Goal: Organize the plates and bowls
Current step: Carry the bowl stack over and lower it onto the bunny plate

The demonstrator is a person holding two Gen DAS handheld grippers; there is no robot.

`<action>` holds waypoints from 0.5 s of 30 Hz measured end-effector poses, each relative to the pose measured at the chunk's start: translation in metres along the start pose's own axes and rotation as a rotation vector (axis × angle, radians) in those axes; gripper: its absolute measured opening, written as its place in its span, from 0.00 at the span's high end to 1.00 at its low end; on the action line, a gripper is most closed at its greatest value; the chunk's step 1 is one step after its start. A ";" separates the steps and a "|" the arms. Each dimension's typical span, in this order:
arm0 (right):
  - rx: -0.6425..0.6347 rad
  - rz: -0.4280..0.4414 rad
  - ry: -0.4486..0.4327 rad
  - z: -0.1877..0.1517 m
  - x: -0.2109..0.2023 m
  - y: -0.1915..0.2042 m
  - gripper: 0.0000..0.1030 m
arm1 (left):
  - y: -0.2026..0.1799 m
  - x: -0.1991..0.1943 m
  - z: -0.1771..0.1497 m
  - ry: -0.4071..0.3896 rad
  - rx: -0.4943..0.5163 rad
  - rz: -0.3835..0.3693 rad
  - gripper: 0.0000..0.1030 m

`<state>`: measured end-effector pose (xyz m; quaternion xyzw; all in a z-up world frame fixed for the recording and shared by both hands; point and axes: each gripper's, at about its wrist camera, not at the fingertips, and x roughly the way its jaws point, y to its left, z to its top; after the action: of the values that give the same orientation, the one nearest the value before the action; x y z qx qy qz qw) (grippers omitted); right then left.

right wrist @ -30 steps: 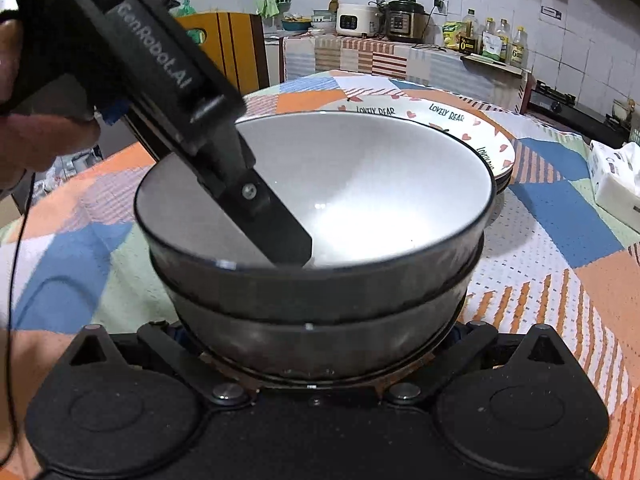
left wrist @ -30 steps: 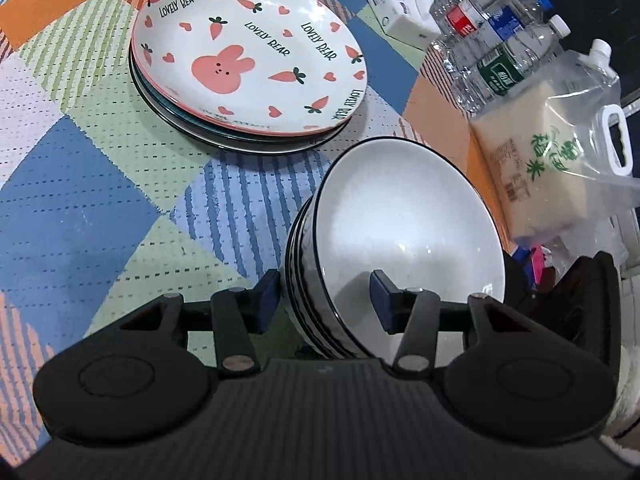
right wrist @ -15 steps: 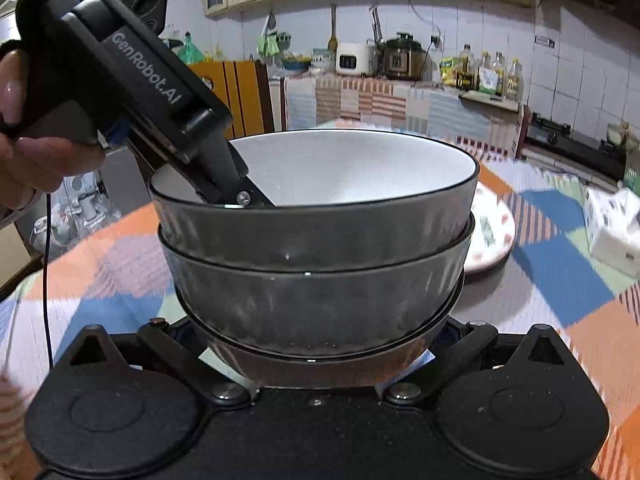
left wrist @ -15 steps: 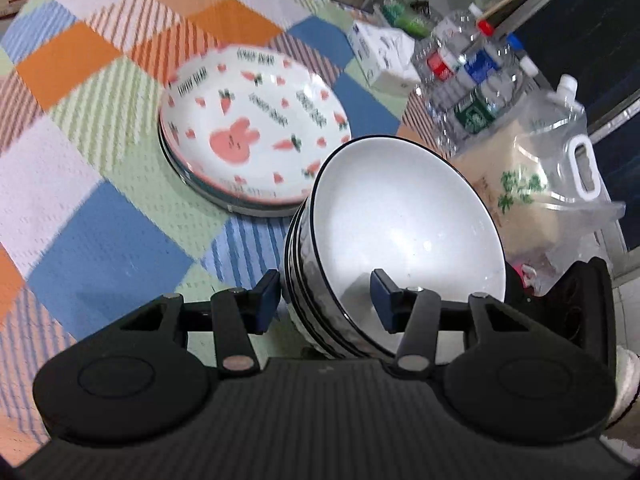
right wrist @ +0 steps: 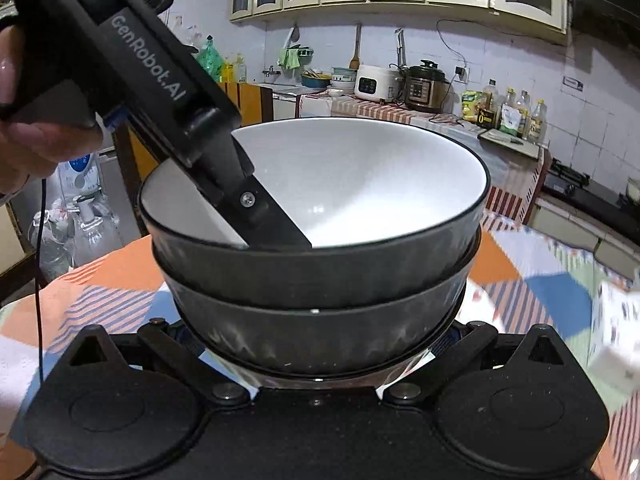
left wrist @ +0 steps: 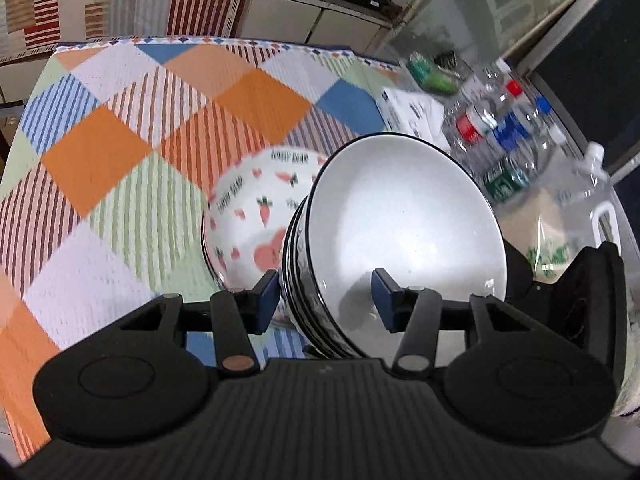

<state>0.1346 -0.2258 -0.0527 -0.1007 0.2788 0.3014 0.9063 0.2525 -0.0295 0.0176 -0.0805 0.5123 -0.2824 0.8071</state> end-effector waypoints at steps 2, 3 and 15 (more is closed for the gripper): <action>-0.042 -0.009 0.019 0.010 0.006 -0.005 0.00 | 0.002 0.003 0.011 -0.002 -0.008 -0.008 0.53; -0.055 -0.006 0.026 0.014 0.008 -0.009 0.00 | 0.002 0.006 0.015 -0.006 0.000 -0.008 0.53; 0.004 -0.051 0.095 0.009 0.047 -0.032 0.00 | 0.023 0.057 0.028 0.001 -0.043 0.015 0.53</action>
<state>0.1895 -0.2252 -0.0713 -0.1200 0.3197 0.2726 0.8995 0.3030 -0.0456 -0.0234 -0.0937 0.5191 -0.2652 0.8071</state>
